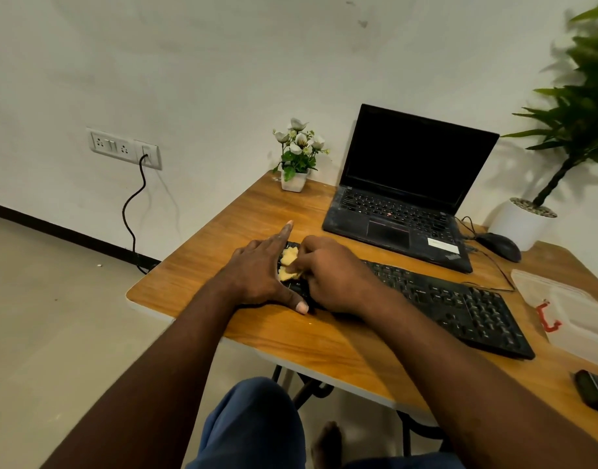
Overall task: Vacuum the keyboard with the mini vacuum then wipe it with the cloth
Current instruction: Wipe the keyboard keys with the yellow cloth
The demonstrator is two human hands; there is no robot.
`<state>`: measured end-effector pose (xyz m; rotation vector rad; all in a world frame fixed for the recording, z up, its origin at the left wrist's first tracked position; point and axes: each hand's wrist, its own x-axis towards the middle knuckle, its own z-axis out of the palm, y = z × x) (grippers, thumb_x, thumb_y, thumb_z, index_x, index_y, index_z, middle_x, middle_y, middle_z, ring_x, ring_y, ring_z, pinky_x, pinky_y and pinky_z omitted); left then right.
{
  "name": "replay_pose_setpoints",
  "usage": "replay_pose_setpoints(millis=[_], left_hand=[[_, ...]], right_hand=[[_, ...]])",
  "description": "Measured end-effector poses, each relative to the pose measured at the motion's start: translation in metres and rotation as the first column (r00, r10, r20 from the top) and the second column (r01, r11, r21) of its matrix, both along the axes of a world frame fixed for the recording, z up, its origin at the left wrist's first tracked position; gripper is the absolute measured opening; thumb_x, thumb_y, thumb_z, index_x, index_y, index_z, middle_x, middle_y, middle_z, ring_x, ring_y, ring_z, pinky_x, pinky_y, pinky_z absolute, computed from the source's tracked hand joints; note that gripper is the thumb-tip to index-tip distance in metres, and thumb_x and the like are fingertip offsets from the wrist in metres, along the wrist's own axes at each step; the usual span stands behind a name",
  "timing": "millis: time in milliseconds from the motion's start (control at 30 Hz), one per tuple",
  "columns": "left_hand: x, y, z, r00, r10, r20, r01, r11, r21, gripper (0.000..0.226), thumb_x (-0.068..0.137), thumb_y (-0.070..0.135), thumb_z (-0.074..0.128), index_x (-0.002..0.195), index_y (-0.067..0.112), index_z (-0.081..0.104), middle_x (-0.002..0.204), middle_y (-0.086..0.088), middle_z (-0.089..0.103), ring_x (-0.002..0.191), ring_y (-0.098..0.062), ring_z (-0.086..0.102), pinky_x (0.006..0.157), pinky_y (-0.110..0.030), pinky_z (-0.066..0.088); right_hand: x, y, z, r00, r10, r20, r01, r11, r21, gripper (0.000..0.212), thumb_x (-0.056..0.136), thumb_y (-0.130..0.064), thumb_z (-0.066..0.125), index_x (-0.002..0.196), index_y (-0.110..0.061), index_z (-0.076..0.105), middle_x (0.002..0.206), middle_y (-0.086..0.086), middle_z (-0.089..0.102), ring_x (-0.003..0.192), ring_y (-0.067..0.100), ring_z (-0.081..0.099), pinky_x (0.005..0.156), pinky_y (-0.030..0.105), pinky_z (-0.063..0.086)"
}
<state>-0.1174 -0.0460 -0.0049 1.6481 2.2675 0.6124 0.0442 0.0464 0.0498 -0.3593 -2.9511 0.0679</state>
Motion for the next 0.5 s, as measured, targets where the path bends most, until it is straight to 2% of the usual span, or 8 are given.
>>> replay_pose_setpoints(millis=[67, 167, 233, 267, 333, 367, 433, 500], left_hand=[[0.0, 0.0, 0.0, 1.0, -0.009, 0.003, 0.009, 1.0, 0.004, 0.159, 0.044, 0.088, 0.08, 0.158, 0.046, -0.023, 0.173, 0.004, 0.013, 0.156, -0.028, 0.015, 0.123, -0.054, 0.016], [0.0, 0.0, 0.0, 1.0, -0.009, -0.013, 0.009, 1.0, 0.01, 0.156, 0.047, 0.087, 0.08, 0.159, 0.045, -0.019, 0.173, 0.003, 0.012, 0.157, -0.029, 0.015, 0.123, -0.054, 0.016], [-0.001, 0.0, -0.001, 1.0, -0.012, -0.003, 0.012, 1.0, 0.013, 0.153, 0.047, 0.09, 0.078, 0.159, 0.047, -0.018, 0.174, 0.003, 0.011, 0.156, -0.029, 0.015, 0.124, -0.055, 0.016], [-0.001, 0.0, -0.001, 1.0, -0.014, 0.009, 0.014, 1.0, 0.015, 0.151, 0.047, 0.092, 0.075, 0.159, 0.048, -0.018, 0.173, 0.003, 0.011, 0.156, -0.028, 0.015, 0.124, -0.055, 0.016], [0.0, 0.001, -0.001, 1.0, -0.002, 0.023, 0.002, 1.0, 0.021, 0.145, 0.049, 0.1, 0.062, 0.159, 0.048, -0.016, 0.173, 0.003, 0.012, 0.156, -0.028, 0.016, 0.122, -0.056, 0.017], [0.001, 0.002, -0.001, 1.0, 0.013, 0.022, -0.014, 1.0, 0.024, 0.14, 0.05, 0.104, 0.052, 0.16, 0.047, -0.014, 0.173, 0.003, 0.013, 0.156, -0.028, 0.017, 0.122, -0.056, 0.017], [0.003, 0.004, -0.001, 0.999, 0.044, 0.0, -0.044, 0.999, 0.029, 0.135, 0.052, 0.109, 0.035, 0.161, 0.046, -0.012, 0.173, 0.003, 0.013, 0.156, -0.028, 0.018, 0.121, -0.055, 0.019], [0.004, 0.005, -0.002, 0.998, 0.038, -0.051, -0.037, 0.999, 0.011, 0.135, 0.054, 0.108, 0.035, 0.162, 0.043, -0.012, 0.173, 0.004, 0.011, 0.156, -0.027, 0.016, 0.121, -0.053, 0.018]], right_hand=[[0.009, -0.001, 0.01, 0.994, 0.073, 0.083, -0.074, 0.997, 0.014, 0.034, 0.096, -0.018, 0.065, 0.13, -0.024, 0.071, 0.114, -0.003, 0.055, 0.109, 0.017, 0.051, 0.086, 0.033, 0.049], [0.027, 0.02, 0.034, 0.979, 0.084, 0.186, -0.053, 0.985, -0.163, 0.033, 0.095, -0.01, 0.067, 0.119, -0.031, 0.076, 0.111, -0.01, 0.062, 0.106, 0.009, 0.059, 0.09, 0.028, 0.05], [0.032, 0.044, 0.041, 0.996, -0.033, 0.086, 0.054, 0.966, -0.253, 0.033, 0.092, -0.006, 0.069, 0.111, -0.031, 0.079, 0.107, -0.012, 0.066, 0.102, 0.007, 0.062, 0.089, 0.03, 0.054], [0.03, 0.057, 0.04, 0.991, -0.13, 0.004, 0.127, 0.959, -0.253, 0.032, 0.092, -0.005, 0.069, 0.11, -0.029, 0.079, 0.102, -0.013, 0.065, 0.098, 0.007, 0.063, 0.082, 0.028, 0.054], [0.018, 0.075, 0.033, 0.942, -0.309, -0.131, 0.284, 0.942, -0.181, 0.032, 0.093, -0.004, 0.066, 0.114, -0.024, 0.078, 0.097, -0.014, 0.059, 0.09, 0.007, 0.058, 0.069, 0.019, 0.045], [0.009, 0.079, 0.029, 0.919, -0.356, -0.168, 0.333, 0.931, -0.149, 0.032, 0.093, -0.004, 0.064, 0.116, -0.023, 0.077, 0.099, -0.012, 0.059, 0.091, 0.008, 0.056, 0.07, 0.019, 0.042], [-0.01, 0.075, 0.021, 0.928, -0.329, -0.177, 0.314, 0.943, -0.106, 0.032, 0.094, -0.006, 0.064, 0.12, -0.021, 0.075, 0.107, -0.007, 0.061, 0.099, 0.012, 0.055, 0.081, 0.025, 0.046], [-0.026, 0.064, 0.012, 0.972, -0.2, -0.124, 0.191, 0.978, -0.078, 0.032, 0.094, -0.009, 0.064, 0.122, -0.021, 0.074, 0.113, -0.003, 0.062, 0.104, 0.017, 0.057, 0.088, 0.032, 0.051]])
